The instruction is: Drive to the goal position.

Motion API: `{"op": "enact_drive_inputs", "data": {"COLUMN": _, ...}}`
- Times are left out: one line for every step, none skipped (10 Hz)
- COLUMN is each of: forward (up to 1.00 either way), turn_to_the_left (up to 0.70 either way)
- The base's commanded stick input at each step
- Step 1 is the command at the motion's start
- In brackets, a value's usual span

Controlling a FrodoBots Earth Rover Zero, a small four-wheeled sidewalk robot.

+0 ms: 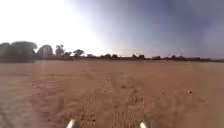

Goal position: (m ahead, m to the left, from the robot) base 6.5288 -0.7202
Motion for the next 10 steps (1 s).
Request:
{"op": "enact_drive_inputs", "data": {"forward": 1.0, "turn_to_the_left": -0.05}}
{"op": "enact_drive_inputs", "data": {"forward": 1.0, "turn_to_the_left": -0.3}}
{"op": "enact_drive_inputs", "data": {"forward": 1.0, "turn_to_the_left": -0.39}}
{"op": "enact_drive_inputs", "data": {"forward": 1.0, "turn_to_the_left": -0.09}}
{"op": "enact_drive_inputs", "data": {"forward": 1.0, "turn_to_the_left": 0.0}}
{"op": "enact_drive_inputs", "data": {"forward": 1.0, "turn_to_the_left": 0.0}}
{"op": "enact_drive_inputs", "data": {"forward": 1.0, "turn_to_the_left": 0.0}}
{"op": "enact_drive_inputs", "data": {"forward": 1.0, "turn_to_the_left": 0.0}}
{"op": "enact_drive_inputs", "data": {"forward": 1.0, "turn_to_the_left": -0.02}}
{"op": "enact_drive_inputs", "data": {"forward": 1.0, "turn_to_the_left": -0.3}}
